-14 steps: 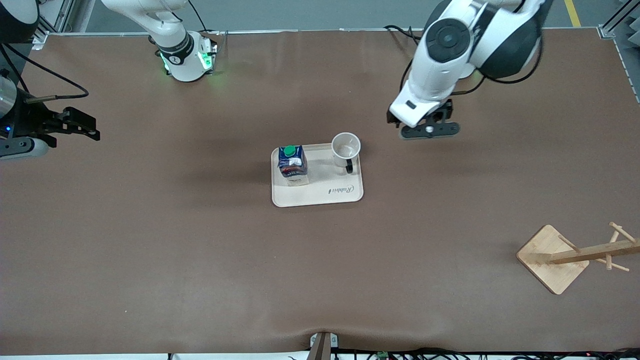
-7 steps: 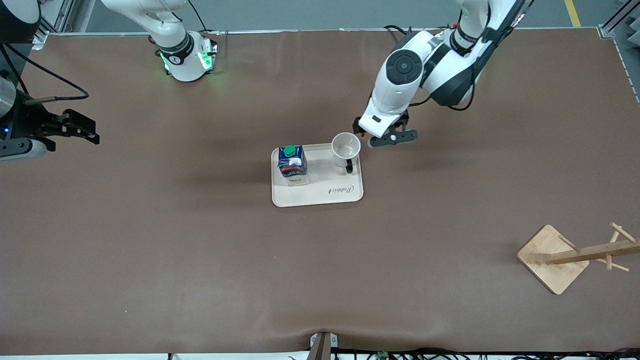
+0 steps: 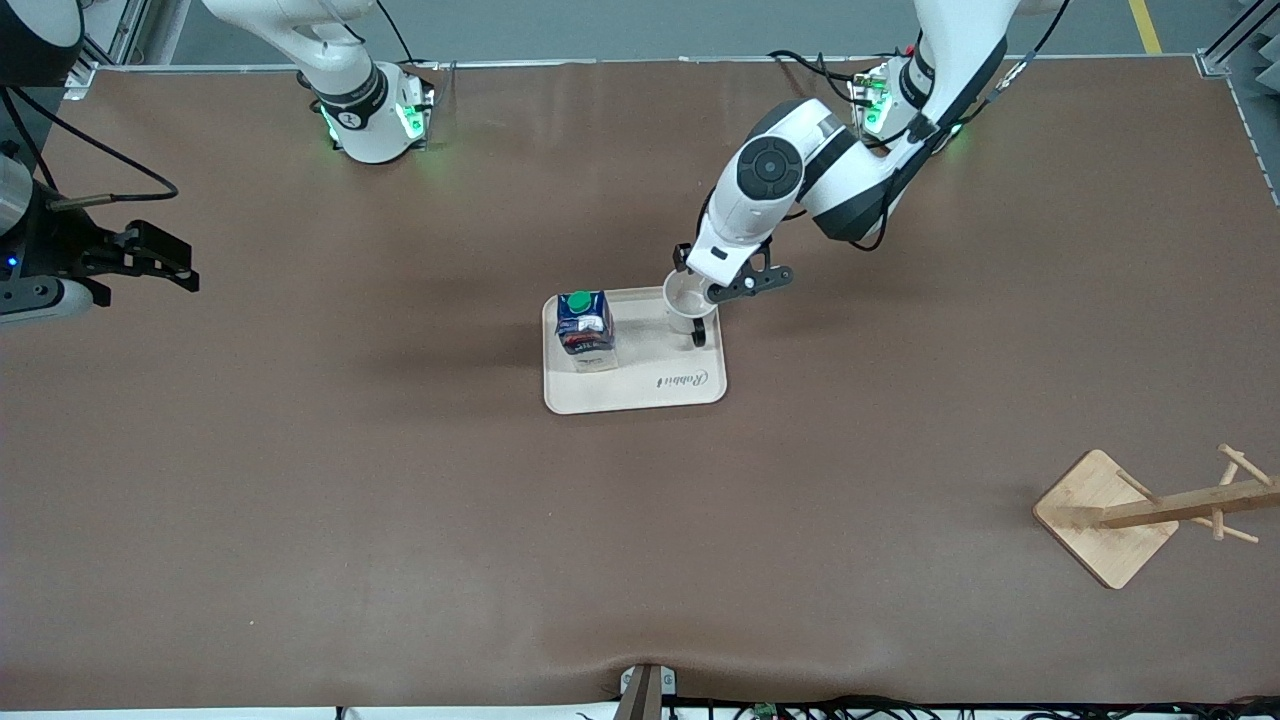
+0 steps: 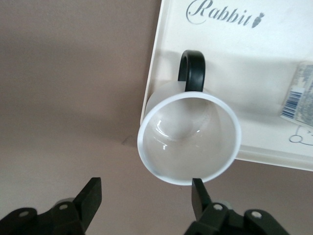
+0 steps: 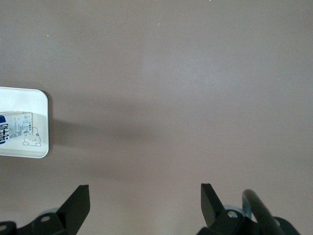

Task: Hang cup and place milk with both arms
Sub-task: 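Reach the left gripper to the white mug on the tray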

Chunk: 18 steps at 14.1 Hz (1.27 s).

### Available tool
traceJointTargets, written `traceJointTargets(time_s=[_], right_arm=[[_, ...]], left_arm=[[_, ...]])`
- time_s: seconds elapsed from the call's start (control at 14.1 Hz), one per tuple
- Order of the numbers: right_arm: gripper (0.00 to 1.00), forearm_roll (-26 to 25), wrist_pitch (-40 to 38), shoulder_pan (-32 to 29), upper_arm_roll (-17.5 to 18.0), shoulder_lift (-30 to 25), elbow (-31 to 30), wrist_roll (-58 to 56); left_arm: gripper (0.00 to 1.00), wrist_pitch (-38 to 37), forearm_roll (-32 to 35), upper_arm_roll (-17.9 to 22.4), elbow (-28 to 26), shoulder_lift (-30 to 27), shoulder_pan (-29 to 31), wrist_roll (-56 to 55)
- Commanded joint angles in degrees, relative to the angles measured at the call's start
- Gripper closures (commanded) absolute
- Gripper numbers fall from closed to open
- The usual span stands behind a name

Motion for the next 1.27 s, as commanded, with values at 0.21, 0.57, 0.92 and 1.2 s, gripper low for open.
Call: traceJointTargets(time_s=[0.21, 0.57, 0.92, 1.2], right_arm=[[0.00, 0.17, 2.00, 0.47, 0.02, 1.15, -0.27, -0.01], [0.00, 0.17, 2.72, 1.35, -0.07, 1.76, -0.53, 0.17], [0.00, 2.00, 2.89, 2.75, -0.07, 2.99, -1.67, 0.17], [0.00, 8.96, 15.86, 7.47, -0.07, 4.31, -11.05, 2.00]], left_arm=[[0.37, 4.07, 12.76, -0.02, 0.63, 7.25, -0.51, -11.74], [1.00, 4.25, 15.94, 0.06, 2.30, 9.20, -0.86, -14.12], [1.00, -4.86, 16.29, -0.11, 7.73, 5.16, 0.37, -13.60], [1.00, -17.96, 15.51, -0.29, 15.29, -0.72, 3.16, -8.53]])
